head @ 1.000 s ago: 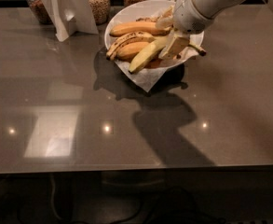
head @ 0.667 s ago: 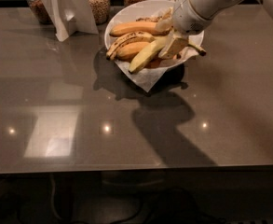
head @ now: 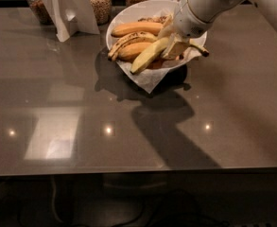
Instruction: Pick banana from white bowl
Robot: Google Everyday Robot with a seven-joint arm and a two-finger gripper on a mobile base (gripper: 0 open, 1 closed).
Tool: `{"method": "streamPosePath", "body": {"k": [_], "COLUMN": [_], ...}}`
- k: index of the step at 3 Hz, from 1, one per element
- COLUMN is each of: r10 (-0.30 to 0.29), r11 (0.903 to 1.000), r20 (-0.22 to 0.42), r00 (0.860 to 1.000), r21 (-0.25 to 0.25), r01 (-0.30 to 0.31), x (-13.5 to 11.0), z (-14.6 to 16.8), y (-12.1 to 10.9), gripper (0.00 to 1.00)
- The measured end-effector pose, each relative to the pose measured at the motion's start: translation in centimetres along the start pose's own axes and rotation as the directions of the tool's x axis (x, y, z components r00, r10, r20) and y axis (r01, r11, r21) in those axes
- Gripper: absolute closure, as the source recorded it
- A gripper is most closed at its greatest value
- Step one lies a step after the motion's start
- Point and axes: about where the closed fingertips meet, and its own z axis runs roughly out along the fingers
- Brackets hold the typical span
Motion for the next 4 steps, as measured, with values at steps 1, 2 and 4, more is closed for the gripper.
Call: {"method": "streamPosePath", "body": {"k": [1,2,4], "r10": [0.002,-0.005,-0.047], "r11": [1.0000,1.0000,0.9971], "r20": [-0.025,-0.054,-0.058], "r00": [1.000,0.999,0.997], "r21": [-0.002,-0.005,-0.062], "r01": [-0.002,0.005,0.043], "x": [0.3,0.1,-1.2], "z": [-0.4,-1.7,-6.1], "y": [0.1,0.3,1.2], "gripper": [0.86,1.00,1.00]}}
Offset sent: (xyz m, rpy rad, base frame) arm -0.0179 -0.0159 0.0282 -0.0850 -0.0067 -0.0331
